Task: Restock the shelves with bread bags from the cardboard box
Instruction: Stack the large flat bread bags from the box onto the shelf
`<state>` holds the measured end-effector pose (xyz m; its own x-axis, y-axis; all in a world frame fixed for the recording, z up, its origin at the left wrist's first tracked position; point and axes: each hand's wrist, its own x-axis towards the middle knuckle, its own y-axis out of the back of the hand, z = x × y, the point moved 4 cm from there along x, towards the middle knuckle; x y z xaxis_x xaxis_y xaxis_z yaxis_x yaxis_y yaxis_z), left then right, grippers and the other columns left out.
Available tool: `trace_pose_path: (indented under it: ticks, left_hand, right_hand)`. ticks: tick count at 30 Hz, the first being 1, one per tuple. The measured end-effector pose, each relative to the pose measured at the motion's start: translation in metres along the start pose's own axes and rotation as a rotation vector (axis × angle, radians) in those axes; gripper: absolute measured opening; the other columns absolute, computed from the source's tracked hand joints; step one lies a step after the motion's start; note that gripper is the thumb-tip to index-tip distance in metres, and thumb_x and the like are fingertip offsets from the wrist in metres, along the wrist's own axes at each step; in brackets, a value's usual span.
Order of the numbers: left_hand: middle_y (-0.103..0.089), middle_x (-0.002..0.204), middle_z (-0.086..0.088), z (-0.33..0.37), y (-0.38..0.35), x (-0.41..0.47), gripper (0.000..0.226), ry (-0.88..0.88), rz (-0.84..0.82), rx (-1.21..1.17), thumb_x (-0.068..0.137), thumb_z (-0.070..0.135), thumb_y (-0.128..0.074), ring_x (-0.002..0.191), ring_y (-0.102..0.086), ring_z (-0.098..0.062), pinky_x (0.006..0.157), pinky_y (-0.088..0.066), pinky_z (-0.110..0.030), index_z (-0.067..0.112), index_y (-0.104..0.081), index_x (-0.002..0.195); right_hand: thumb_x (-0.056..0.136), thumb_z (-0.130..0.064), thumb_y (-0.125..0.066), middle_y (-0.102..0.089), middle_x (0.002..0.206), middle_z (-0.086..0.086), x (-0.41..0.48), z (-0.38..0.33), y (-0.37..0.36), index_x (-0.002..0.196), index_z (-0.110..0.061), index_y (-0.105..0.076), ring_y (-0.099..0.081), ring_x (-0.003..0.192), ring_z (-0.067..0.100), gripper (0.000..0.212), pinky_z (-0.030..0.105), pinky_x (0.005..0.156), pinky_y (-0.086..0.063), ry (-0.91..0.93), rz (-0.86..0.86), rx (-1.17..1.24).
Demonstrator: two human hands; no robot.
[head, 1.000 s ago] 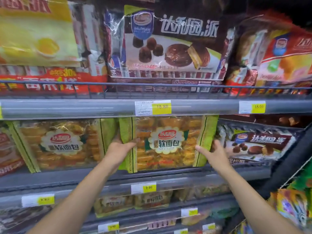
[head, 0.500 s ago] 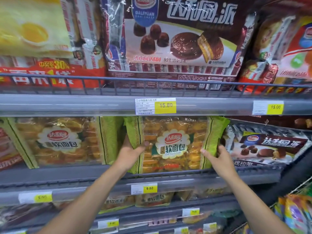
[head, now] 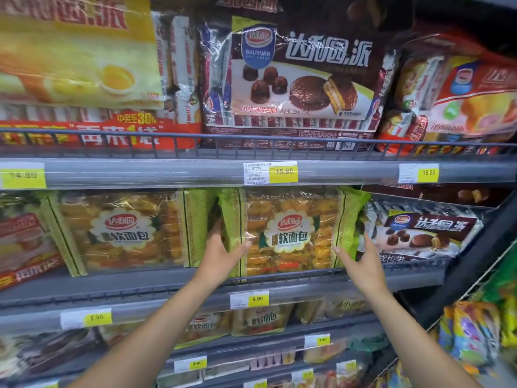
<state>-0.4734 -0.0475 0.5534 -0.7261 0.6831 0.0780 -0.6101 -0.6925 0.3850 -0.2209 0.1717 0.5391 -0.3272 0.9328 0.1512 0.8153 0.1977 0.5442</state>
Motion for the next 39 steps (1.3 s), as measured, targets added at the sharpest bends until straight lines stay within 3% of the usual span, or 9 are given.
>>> trace_pose_path:
  ticks: [5,10,16,21,25,31,34,37,39]
  left_hand:
    - [-0.007,0.172,0.002,-0.015,0.012,-0.037,0.11,0.009,-0.064,0.013,0.087,0.052,-0.074,0.156,-0.018,-0.021,0.125,-0.025,-0.045,0.022,-0.001,0.164]
    - [-0.001,0.17,0.014,-0.035,0.024,-0.087,0.107,-0.121,-0.078,0.139,0.087,0.055,-0.072,0.156,-0.01,-0.013,0.125,-0.021,-0.039,0.03,-0.001,0.164]
    - [0.003,0.171,0.011,-0.078,0.003,-0.158,0.102,-0.344,-0.124,0.474,0.088,0.061,-0.067,0.158,0.006,-0.014,0.127,-0.011,-0.043,0.031,-0.006,0.163]
    - [-0.005,0.171,0.004,-0.117,-0.048,-0.214,0.098,-0.363,-0.334,0.58,0.086,0.068,-0.059,0.159,-0.002,-0.022,0.128,-0.014,-0.046,0.029,-0.013,0.163]
    - [-0.015,0.17,-0.004,-0.149,-0.107,-0.246,0.103,-0.358,-0.495,0.635,0.076,0.076,-0.045,0.158,-0.011,-0.026,0.124,-0.021,-0.047,0.022,-0.024,0.161]
    - [-0.013,0.17,-0.003,-0.201,-0.21,-0.31,0.1,-0.33,-0.777,0.718,0.082,0.067,-0.062,0.158,-0.012,-0.027,0.125,-0.018,-0.044,0.023,-0.022,0.161]
    - [-0.018,0.169,-0.005,-0.232,-0.266,-0.349,0.095,-0.311,-0.932,0.734,0.083,0.072,-0.049,0.157,-0.016,-0.026,0.123,-0.023,-0.041,0.023,-0.025,0.16]
    - [-0.018,0.17,-0.005,-0.275,-0.322,-0.384,0.087,-0.292,-1.082,0.766,0.092,0.057,-0.059,0.157,-0.013,-0.025,0.123,-0.022,-0.038,0.021,-0.021,0.162]
    - [-0.02,0.169,-0.006,-0.308,-0.359,-0.403,0.084,-0.283,-1.151,0.777,0.095,0.049,-0.063,0.157,-0.011,-0.025,0.123,-0.022,-0.036,0.017,-0.021,0.161]
  right_hand:
    - [0.09,-0.042,-0.072,-0.022,0.167,0.002,-0.044,-0.002,0.01,0.16,-0.018,-0.022,-0.022,0.152,0.024,0.089,0.046,0.122,-0.025,0.027,-0.026,-0.029]
    - [0.089,-0.045,-0.072,-0.022,0.166,0.001,-0.107,0.014,0.011,0.159,-0.02,-0.025,-0.025,0.151,0.024,0.088,0.046,0.12,-0.03,-0.039,-0.061,-0.069]
    - [0.089,-0.042,-0.073,-0.029,0.163,0.006,-0.2,0.071,0.012,0.157,-0.012,-0.032,-0.026,0.151,0.024,0.085,0.041,0.121,-0.027,-0.128,-0.085,-0.188]
    - [0.082,-0.033,-0.082,-0.038,0.155,0.016,-0.274,0.143,0.029,0.151,-0.006,-0.041,-0.033,0.147,0.031,0.085,0.042,0.118,-0.032,-0.28,-0.079,-0.192]
    - [0.083,-0.027,-0.082,-0.035,0.159,0.016,-0.329,0.205,0.052,0.152,-0.004,-0.038,-0.029,0.15,0.028,0.084,0.028,0.118,-0.02,-0.439,-0.101,-0.219]
    - [0.088,-0.038,-0.075,-0.037,0.157,0.013,-0.419,0.316,0.083,0.153,-0.009,-0.037,-0.034,0.147,0.026,0.08,0.031,0.117,-0.025,-0.714,-0.122,-0.238]
    - [0.088,-0.039,-0.076,-0.041,0.154,0.009,-0.465,0.377,0.087,0.152,-0.012,-0.039,-0.039,0.143,0.027,0.079,0.036,0.117,-0.031,-0.901,-0.145,-0.169]
    - [0.075,-0.042,-0.084,-0.057,0.136,0.006,-0.506,0.438,0.082,0.138,-0.018,-0.053,-0.056,0.127,0.026,0.074,0.032,0.101,-0.044,-1.048,-0.124,-0.091]
    - [0.08,-0.034,-0.082,-0.062,0.122,0.002,-0.529,0.47,0.074,0.126,-0.02,-0.056,-0.06,0.115,0.022,0.055,0.028,0.091,-0.045,-1.13,-0.114,-0.006]
